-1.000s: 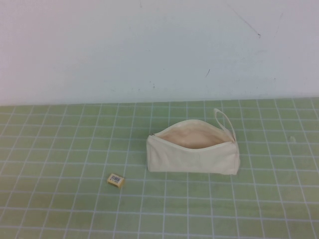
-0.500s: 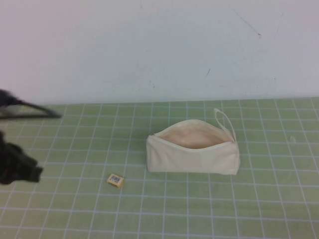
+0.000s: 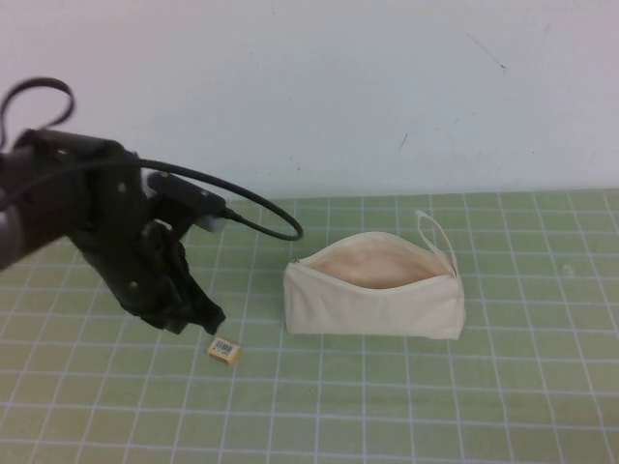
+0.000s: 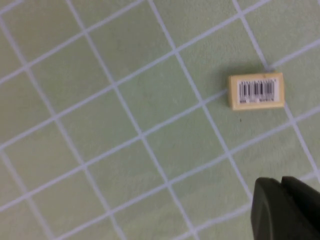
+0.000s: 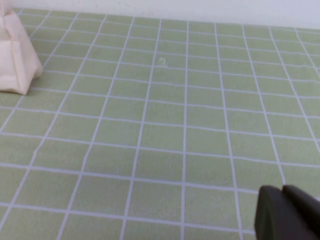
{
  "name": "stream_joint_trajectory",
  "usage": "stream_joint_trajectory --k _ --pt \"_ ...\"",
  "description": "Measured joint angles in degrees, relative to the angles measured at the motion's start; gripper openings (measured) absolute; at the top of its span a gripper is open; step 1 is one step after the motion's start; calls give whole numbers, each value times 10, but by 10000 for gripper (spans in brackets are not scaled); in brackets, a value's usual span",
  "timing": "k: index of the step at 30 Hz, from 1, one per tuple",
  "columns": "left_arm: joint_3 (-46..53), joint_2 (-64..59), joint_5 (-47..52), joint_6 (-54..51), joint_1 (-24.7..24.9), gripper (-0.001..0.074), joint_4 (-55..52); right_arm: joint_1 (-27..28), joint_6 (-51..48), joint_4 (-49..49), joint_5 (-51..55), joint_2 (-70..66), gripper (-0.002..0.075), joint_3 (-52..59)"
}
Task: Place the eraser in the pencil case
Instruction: Pick up the eraser from the table
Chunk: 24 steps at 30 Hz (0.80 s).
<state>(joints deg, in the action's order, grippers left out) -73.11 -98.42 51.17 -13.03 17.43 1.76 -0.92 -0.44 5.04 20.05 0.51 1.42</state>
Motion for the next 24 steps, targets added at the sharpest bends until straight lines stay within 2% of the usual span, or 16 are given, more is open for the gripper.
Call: stream_joint_trajectory --k 3,5,8,11,13,16,24 --pt "-1 -30 -18 14 2 15 2 0 0 0 0 0 -1 0" --pt "-1 -45 -29 18 2 62 8 0 0 0 0 0 -1 0" --pt "-2 -70 -48 22 2 213 21 0 0 0 0 0 -1 0" --pt "-2 -94 -69 22 2 406 48 0 0 0 0 0 -1 0" --pt "-2 -109 -81 19 4 476 60 0 0 0 0 0 -1 0" --pt "-2 -126 -105 9 11 501 62 0 0 0 0 0 -1 0" --pt "-6 -156 -145 15 26 491 42 0 0 0 0 0 -1 0"
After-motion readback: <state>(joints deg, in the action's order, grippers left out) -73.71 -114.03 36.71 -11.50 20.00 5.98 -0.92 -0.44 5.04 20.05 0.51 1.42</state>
